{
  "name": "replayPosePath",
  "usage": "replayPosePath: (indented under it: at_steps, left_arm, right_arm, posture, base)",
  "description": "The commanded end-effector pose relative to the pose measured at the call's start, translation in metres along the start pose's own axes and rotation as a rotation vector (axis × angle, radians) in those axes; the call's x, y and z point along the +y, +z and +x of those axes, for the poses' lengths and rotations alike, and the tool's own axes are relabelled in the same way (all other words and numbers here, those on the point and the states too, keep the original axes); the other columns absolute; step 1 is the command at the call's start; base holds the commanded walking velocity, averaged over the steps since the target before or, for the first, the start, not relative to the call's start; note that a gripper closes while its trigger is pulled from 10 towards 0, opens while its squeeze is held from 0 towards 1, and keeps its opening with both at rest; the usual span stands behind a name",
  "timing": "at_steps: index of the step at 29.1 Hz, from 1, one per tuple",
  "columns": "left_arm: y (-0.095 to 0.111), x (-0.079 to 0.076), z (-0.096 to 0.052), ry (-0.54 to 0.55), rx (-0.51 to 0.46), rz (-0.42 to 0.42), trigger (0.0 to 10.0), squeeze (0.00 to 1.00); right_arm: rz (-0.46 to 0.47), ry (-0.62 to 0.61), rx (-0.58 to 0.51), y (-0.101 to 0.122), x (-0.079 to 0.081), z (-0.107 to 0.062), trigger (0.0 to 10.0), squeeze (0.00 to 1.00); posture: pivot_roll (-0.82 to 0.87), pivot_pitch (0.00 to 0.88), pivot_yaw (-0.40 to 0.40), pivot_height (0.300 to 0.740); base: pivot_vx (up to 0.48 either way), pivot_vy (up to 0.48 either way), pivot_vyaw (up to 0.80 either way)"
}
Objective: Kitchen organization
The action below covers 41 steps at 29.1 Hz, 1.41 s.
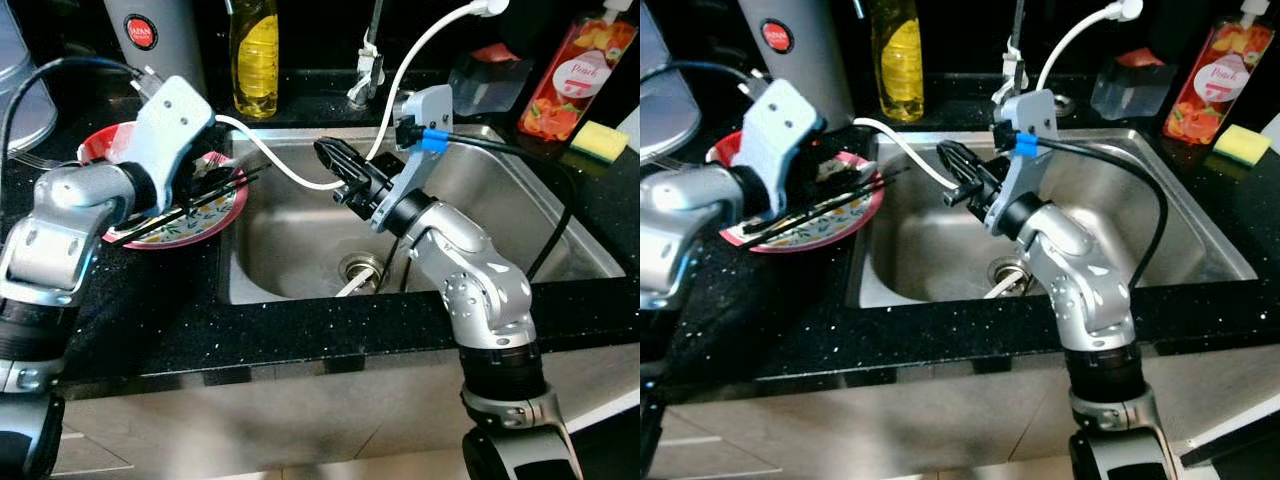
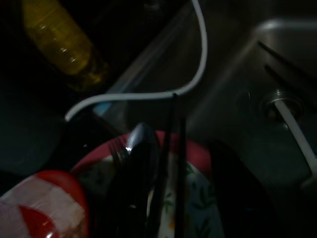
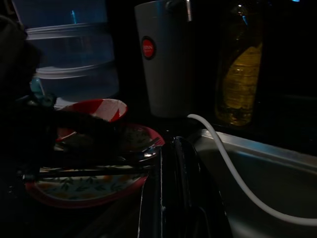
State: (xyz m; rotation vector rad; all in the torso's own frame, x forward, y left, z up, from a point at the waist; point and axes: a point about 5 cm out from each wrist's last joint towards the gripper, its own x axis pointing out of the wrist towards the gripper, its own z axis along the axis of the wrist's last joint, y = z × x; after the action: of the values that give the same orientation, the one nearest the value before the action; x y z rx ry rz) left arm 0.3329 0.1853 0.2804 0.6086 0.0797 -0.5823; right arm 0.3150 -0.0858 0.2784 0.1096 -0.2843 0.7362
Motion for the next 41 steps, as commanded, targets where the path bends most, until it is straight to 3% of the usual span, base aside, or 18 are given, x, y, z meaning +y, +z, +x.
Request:
replayPosePath:
  at_steps: [1, 9, 18, 23, 26, 27, 28, 29, 31, 32, 39, 41]
  left_arm:
    - [-0.007, 0.002, -0.002, -0.014, 0.059, 0.069, 10.0, 0.00]
    - [-0.022, 0.000, 0.009, -0.055, 0.134, 0.103, 10.0, 0.00]
    - [-0.032, 0.003, 0.014, -0.041, 0.169, 0.089, 10.0, 0.00]
    - [-0.051, 0.003, 0.014, -0.027, 0.223, 0.045, 10.0, 0.00]
    - [-0.060, 0.006, 0.013, 0.002, 0.261, 0.051, 9.0, 0.00]
    - [-0.062, 0.006, 0.013, 0.008, 0.269, 0.047, 4.7, 0.00]
    - [-0.062, 0.006, 0.013, 0.008, 0.269, 0.047, 4.7, 0.00]
    - [-0.063, 0.006, 0.013, 0.012, 0.269, 0.040, 3.1, 0.00]
    - [-0.063, 0.006, 0.013, 0.012, 0.269, 0.040, 3.1, 0.00]
    - [-0.064, 0.005, 0.012, 0.014, 0.266, 0.030, 0.0, 0.00]
    - [-0.056, 0.009, 0.008, 0.064, 0.208, -0.033, 0.0, 0.00]
    - [-0.042, 0.011, 0.006, 0.094, 0.136, -0.041, 0.0, 0.00]
  right_arm:
    - [-0.004, -0.014, -0.003, 0.000, -0.002, -0.002, 10.0, 0.00]
    - [0.000, -0.022, -0.003, -0.002, -0.003, -0.002, 10.0, 0.00]
    - [-0.004, -0.028, -0.008, -0.001, -0.004, -0.002, 10.0, 0.00]
    - [-0.005, -0.023, -0.010, -0.001, -0.004, -0.001, 10.0, 0.00]
    - [-0.006, -0.024, -0.009, -0.002, -0.003, -0.002, 10.0, 0.00]
    - [-0.007, -0.026, -0.009, -0.002, -0.004, -0.002, 10.0, 0.00]
    - [-0.007, -0.026, -0.009, -0.002, -0.004, -0.002, 10.0, 0.00]
    - [-0.007, -0.028, -0.009, -0.002, -0.004, -0.002, 10.0, 0.00]
    - [-0.007, -0.028, -0.009, -0.002, -0.004, -0.002, 10.0, 0.00]
    - [-0.007, -0.029, -0.009, -0.002, -0.005, -0.002, 10.0, 0.00]
    - [-0.011, -0.036, -0.010, -0.001, -0.006, -0.003, 10.0, 0.00]
    - [-0.012, -0.041, -0.009, -0.001, -0.006, -0.004, 10.0, 0.00]
  posture:
    - [0.12, 0.049, -0.032, 0.740]
    - [0.12, 0.051, -0.024, 0.740]
    - [0.13, 0.033, -0.024, 0.740]
    - [0.12, 0.027, -0.025, 0.740]
    - [0.12, 0.025, -0.023, 0.740]
    - [0.12, 0.024, -0.020, 0.740]
    - [0.12, 0.024, -0.020, 0.740]
    - [0.12, 0.024, -0.020, 0.740]
    - [0.12, 0.024, -0.020, 0.740]
    - [0.12, 0.024, -0.020, 0.740]
    - [0.11, 0.028, -0.016, 0.740]
    - [0.10, 0.030, -0.013, 0.740]
  base:
    - [0.000, 0.000, 0.00]
    - [0.000, 0.000, 0.00]
    - [0.000, 0.000, 0.00]
    - [0.000, 0.000, 0.00]
    - [0.000, 0.000, 0.00]
    - [0.000, 0.000, 0.00]
    - [0.000, 0.000, 0.00]
    - [0.000, 0.000, 0.00]
    - [0.000, 0.000, 0.00]
    - [0.000, 0.000, 0.00]
    - [0.000, 0.000, 0.00]
    - [0.000, 0.000, 0.00]
